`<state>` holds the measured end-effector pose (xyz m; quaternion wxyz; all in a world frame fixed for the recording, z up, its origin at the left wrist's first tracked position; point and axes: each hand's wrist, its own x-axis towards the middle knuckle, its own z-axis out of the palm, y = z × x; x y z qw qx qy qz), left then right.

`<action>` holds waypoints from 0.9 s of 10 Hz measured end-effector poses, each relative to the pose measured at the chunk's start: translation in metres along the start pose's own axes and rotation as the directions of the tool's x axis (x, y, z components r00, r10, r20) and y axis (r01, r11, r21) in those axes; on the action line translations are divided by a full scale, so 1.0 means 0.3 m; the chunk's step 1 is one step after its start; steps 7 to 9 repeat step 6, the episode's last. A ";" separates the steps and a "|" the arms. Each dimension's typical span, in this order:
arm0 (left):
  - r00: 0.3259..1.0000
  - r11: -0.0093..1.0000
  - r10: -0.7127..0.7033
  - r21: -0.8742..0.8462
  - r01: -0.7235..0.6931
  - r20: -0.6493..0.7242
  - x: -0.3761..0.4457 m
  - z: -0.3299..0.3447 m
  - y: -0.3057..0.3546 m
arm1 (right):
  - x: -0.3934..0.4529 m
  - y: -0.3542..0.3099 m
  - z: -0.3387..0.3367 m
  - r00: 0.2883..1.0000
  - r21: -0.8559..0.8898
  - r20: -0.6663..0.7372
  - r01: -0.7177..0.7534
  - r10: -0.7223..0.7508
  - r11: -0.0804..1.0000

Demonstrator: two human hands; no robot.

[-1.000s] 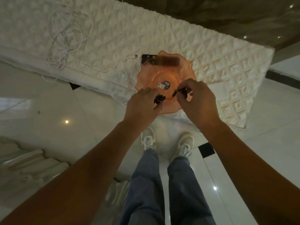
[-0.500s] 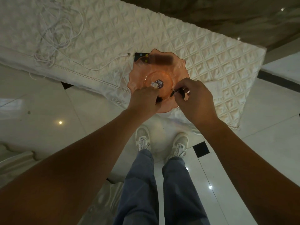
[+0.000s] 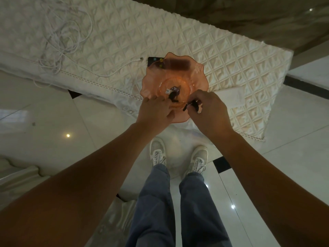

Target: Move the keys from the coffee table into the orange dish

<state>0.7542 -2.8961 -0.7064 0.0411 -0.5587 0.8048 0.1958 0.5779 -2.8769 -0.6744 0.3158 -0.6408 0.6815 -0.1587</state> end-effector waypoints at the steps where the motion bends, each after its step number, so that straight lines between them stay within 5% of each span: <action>1: 0.998 0.999 0.011 0.039 -0.009 -0.055 -0.010 -0.015 -0.020 | 0.018 -0.004 0.024 0.999 -0.026 0.031 0.044 -0.043 0.999; 3: 0.992 0.995 0.075 0.075 -0.068 -0.100 -0.042 -0.038 -0.049 | 0.025 0.017 0.063 0.990 -0.131 0.134 0.066 -0.048 0.989; 9: 0.994 0.997 0.044 0.074 -0.037 -0.096 -0.063 -0.044 -0.037 | 0.010 -0.007 0.080 0.994 -0.086 0.086 0.069 -0.061 0.994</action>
